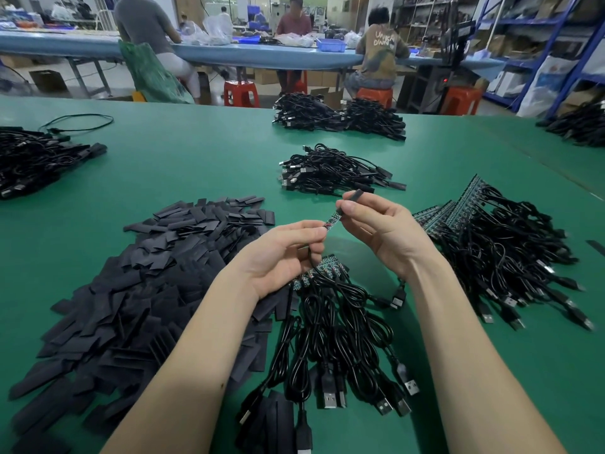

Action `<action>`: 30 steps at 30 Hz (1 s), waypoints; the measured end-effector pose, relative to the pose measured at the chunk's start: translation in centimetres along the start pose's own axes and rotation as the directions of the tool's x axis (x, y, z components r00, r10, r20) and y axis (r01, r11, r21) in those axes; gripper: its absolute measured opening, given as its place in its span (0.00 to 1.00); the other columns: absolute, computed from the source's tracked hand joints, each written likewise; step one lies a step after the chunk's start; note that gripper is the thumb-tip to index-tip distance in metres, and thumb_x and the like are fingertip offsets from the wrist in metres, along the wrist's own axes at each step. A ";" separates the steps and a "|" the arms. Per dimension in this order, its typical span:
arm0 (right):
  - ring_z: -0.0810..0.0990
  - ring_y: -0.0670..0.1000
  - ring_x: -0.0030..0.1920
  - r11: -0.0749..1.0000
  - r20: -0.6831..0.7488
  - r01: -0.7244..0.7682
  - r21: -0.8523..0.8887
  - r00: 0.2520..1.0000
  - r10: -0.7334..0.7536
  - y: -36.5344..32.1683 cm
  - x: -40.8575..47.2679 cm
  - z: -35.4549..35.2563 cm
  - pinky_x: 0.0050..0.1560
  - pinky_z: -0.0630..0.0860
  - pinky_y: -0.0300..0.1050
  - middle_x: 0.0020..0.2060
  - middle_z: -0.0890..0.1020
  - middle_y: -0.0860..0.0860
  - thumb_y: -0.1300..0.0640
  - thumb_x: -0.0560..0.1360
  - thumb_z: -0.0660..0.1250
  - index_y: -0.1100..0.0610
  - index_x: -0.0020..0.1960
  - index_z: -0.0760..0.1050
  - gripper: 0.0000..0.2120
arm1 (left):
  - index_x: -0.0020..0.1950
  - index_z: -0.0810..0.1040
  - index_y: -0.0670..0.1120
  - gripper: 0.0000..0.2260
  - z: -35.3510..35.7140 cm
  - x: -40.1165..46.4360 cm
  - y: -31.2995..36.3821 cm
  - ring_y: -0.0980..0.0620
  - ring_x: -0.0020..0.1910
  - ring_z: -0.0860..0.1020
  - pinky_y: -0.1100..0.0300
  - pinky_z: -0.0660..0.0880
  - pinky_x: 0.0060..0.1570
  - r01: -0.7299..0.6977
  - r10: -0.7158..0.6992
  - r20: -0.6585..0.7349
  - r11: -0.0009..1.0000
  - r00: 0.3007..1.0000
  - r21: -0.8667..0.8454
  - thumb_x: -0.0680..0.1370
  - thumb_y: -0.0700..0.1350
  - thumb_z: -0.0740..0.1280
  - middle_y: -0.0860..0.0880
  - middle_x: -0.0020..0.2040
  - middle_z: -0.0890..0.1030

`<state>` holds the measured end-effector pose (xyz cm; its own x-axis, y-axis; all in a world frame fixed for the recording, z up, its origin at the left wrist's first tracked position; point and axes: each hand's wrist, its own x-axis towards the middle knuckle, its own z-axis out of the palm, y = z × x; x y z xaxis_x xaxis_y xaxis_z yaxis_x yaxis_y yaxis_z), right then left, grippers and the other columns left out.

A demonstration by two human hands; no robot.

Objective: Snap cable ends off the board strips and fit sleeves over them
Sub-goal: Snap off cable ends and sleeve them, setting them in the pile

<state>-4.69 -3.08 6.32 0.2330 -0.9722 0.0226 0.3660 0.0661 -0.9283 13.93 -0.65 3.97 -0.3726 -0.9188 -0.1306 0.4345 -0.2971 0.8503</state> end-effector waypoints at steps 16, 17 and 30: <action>0.85 0.48 0.47 0.998 0.242 -0.025 -0.062 0.970 0.039 0.1 -0.7 -1.1 0.50 0.80 0.38 0.46 0.87 0.55 0.66 0.68 0.72 0.55 0.44 0.85 0.09 | 0.50 0.79 0.43 0.08 -0.3 -0.3 0.2 0.56 0.33 0.75 0.65 0.75 0.37 -0.032 0.020 0.096 0.992 0.995 0.121 0.73 0.37 0.71 0.50 0.35 0.77; 0.85 0.49 0.47 0.998 0.237 -0.021 -0.058 0.971 0.034 0.2 -0.6 -1.0 0.50 0.80 0.38 0.46 0.87 0.55 0.66 0.69 0.72 0.55 0.44 0.85 0.09 | 0.51 0.79 0.43 0.09 -0.2 -0.3 0.1 0.56 0.33 0.75 0.65 0.75 0.37 -0.042 0.032 0.088 0.993 0.996 0.114 0.73 0.37 0.73 0.50 0.36 0.77; 0.85 0.51 0.40 0.993 -0.015 -0.111 0.044 0.994 0.112 0.2 0.3 -1.5 0.45 0.82 0.36 0.41 0.85 0.57 0.65 0.64 0.75 0.62 0.43 0.84 0.07 | 0.44 0.86 0.51 0.07 0.2 1.0 -1.1 0.53 0.41 0.85 0.63 0.80 0.47 -0.385 0.524 -0.053 0.687 0.850 0.616 0.73 0.39 0.77 0.49 0.41 0.87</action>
<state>-5.91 -3.66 5.59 0.2589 -0.9620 -0.0868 0.3768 0.1833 -0.9080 12.97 -1.19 3.00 -0.0456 -0.9504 0.3076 -0.0634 0.3100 0.9486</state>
